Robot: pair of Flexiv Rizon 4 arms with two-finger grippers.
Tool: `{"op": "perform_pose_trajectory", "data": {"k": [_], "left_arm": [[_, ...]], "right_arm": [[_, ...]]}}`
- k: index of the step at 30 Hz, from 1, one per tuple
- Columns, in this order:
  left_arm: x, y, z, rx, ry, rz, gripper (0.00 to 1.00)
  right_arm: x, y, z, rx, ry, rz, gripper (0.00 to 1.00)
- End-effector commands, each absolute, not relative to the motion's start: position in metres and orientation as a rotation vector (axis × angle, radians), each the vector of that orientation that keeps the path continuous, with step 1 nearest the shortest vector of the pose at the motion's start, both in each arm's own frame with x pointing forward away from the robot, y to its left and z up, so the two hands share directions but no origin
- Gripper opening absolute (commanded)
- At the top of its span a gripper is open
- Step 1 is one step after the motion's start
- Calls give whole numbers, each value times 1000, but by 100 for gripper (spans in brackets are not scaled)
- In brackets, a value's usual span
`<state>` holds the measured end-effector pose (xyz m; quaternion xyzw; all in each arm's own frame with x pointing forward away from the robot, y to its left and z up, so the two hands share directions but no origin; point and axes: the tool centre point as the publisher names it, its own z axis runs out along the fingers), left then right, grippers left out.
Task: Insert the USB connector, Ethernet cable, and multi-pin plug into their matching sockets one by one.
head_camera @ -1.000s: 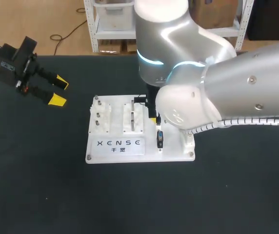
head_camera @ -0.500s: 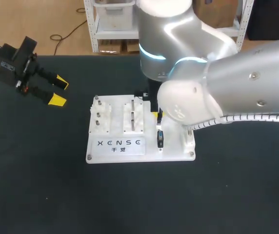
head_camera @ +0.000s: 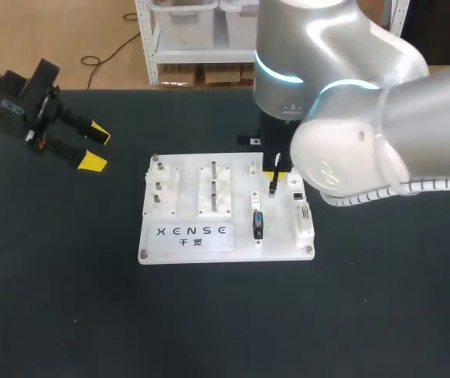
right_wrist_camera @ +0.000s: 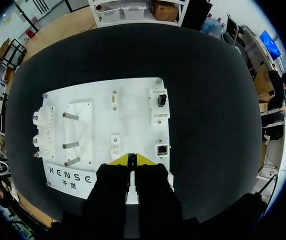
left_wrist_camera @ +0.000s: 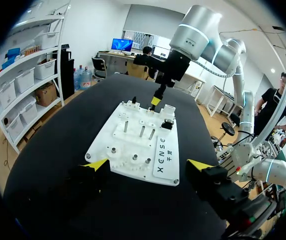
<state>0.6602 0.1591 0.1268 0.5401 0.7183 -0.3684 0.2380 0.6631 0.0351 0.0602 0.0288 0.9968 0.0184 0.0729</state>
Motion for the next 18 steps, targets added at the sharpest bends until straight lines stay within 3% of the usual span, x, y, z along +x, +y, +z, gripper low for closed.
{"op": "perform_pose_trajectory", "data": {"k": [1, 18], "left_arm": [[660, 159, 126, 1480, 1966, -1008, 100], [660, 159, 126, 1480, 1966, -1008, 100]], "right_arm": [[658, 26, 61, 99, 2972, 56, 0], [663, -7, 59, 160, 2950, -10, 0]]}}
